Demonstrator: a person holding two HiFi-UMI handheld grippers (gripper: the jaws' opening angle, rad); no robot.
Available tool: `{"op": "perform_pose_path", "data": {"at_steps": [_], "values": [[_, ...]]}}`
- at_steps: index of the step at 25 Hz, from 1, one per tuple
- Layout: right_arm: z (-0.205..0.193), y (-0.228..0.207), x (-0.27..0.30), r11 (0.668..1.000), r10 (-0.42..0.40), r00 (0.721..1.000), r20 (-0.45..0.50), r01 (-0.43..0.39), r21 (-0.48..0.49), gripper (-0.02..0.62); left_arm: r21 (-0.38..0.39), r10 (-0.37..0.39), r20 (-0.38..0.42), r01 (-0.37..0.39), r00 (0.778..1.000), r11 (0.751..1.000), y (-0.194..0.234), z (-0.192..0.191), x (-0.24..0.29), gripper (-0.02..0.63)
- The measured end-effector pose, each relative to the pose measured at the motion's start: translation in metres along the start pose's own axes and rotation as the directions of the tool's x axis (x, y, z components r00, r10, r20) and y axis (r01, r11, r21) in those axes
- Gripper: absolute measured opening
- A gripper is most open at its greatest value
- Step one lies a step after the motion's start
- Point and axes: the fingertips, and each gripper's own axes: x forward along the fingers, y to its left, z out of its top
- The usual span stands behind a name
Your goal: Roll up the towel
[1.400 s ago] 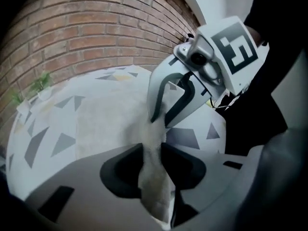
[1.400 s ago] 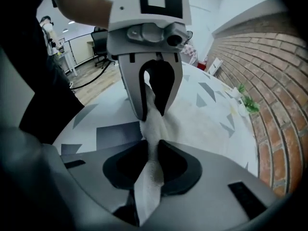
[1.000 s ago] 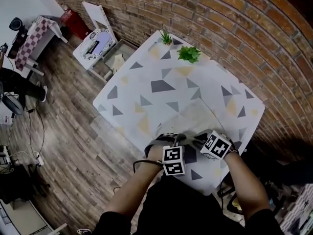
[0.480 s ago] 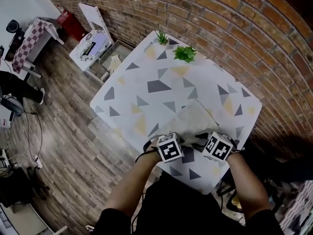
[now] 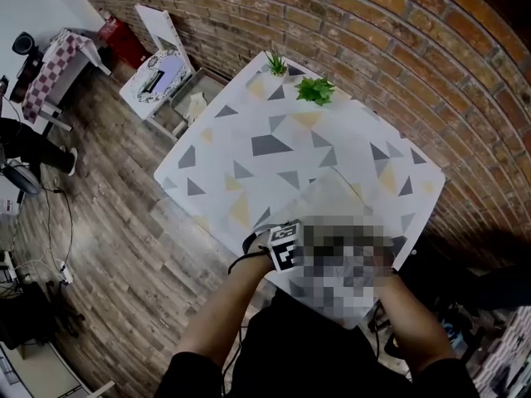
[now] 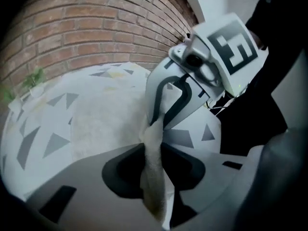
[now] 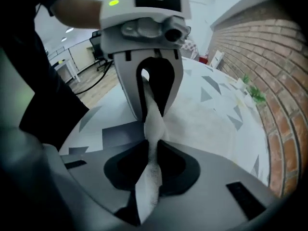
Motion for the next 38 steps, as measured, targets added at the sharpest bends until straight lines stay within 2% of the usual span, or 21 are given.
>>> {"op": "perform_pose_path", "data": {"at_steps": [2, 5, 7, 11, 15, 17, 19, 27, 31, 34, 36, 38], "values": [[0.003, 0.000, -0.001, 0.991, 0.080, 0.996, 0.024, -0.082, 0.103, 0.064, 0.061, 0.081, -0.017, -0.080, 0.997, 0.995, 0.002, -0.002, -0.002, 0.136], [0.006, 0.005, -0.002, 0.940, 0.215, 0.973, 0.078, -0.228, 0.254, 0.060, 0.144, 0.176, -0.023, -0.171, 0.984, 0.975, 0.000, -0.004, -0.006, 0.190], [0.005, 0.008, -0.002, 0.908, 0.274, 0.957, 0.096, -0.290, 0.302, 0.060, 0.187, 0.211, -0.013, -0.205, 0.977, 0.961, -0.006, -0.004, -0.008, 0.201], [0.004, 0.018, -0.003, 0.857, 0.354, 0.928, 0.113, -0.371, 0.357, 0.060, 0.237, 0.246, 0.003, -0.240, 0.969, 0.942, -0.020, -0.004, -0.010, 0.206], [0.002, 0.023, -0.005, 0.791, 0.415, 0.898, 0.144, -0.434, 0.430, 0.060, 0.287, 0.285, 0.012, -0.277, 0.958, 0.917, -0.027, -0.004, -0.010, 0.206], [0.001, 0.024, -0.007, 0.762, 0.434, 0.886, 0.161, -0.457, 0.459, 0.060, 0.299, 0.293, 0.012, -0.283, 0.956, 0.911, -0.030, -0.003, -0.008, 0.206], [0.001, 0.026, -0.010, 0.747, 0.449, 0.877, 0.170, -0.473, 0.468, 0.060, 0.310, 0.289, 0.007, -0.277, 0.957, 0.910, -0.035, -0.002, -0.007, 0.206], [-0.001, 0.026, -0.011, 0.753, 0.446, 0.878, 0.172, -0.472, 0.459, 0.060, 0.360, 0.306, 0.016, -0.291, 0.952, 0.886, -0.045, 0.010, -0.011, 0.206], [0.000, 0.024, -0.012, 0.758, 0.453, 0.874, 0.174, -0.480, 0.442, 0.060, 0.364, 0.304, -0.007, -0.281, 0.953, 0.888, -0.044, 0.007, -0.002, 0.206], [0.000, 0.023, -0.012, 0.778, 0.443, 0.881, 0.166, -0.470, 0.417, 0.061, 0.374, 0.308, -0.040, -0.272, 0.950, 0.887, -0.038, -0.001, 0.011, 0.206], [0.000, 0.019, -0.011, 0.802, 0.415, 0.896, 0.159, -0.443, 0.400, 0.066, 0.388, 0.319, -0.054, -0.275, 0.946, 0.880, -0.033, -0.003, 0.018, 0.202], [-0.002, 0.011, -0.012, 0.831, 0.370, 0.916, 0.153, -0.400, 0.387, 0.081, 0.385, 0.327, -0.060, -0.281, 0.943, 0.879, -0.026, -0.002, 0.020, 0.169]]}}
